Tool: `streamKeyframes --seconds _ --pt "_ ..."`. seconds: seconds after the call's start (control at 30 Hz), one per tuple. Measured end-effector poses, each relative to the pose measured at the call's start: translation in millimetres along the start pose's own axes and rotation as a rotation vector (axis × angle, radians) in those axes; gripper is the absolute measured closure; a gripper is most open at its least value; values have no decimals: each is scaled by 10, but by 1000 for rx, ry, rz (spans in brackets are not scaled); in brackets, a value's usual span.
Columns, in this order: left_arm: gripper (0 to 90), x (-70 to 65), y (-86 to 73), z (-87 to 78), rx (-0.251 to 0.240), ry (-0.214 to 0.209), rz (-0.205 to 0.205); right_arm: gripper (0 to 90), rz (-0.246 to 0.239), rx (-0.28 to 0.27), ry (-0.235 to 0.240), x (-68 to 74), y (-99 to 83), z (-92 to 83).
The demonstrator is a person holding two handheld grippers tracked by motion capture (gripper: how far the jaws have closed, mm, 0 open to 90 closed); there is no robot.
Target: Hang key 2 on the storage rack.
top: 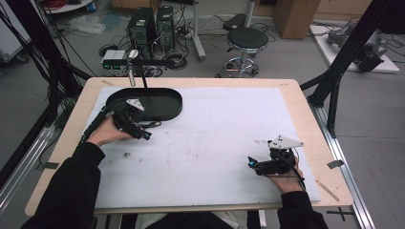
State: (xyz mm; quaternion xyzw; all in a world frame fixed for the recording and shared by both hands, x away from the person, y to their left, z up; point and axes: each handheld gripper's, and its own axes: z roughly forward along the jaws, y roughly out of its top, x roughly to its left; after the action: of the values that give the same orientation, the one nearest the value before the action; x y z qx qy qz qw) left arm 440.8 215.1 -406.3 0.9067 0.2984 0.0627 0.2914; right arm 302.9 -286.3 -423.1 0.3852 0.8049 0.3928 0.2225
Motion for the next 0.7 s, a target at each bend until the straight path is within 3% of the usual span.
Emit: streamKeyframes --seconds 0.17,0.4,0.6,0.7 --pt "100 20 -5 50 13 15 -15 8 -2 1 2 1 -1 1" --pt "171 56 -19 88 31 58 7 8 -2 12 12 1 -9 11" --pt "339 69 -19 116 24 108 38 8 -4 10 12 4 -10 14" --pt "455 45 -15 148 30 165 59 8 -6 9 14 3 -8 15"
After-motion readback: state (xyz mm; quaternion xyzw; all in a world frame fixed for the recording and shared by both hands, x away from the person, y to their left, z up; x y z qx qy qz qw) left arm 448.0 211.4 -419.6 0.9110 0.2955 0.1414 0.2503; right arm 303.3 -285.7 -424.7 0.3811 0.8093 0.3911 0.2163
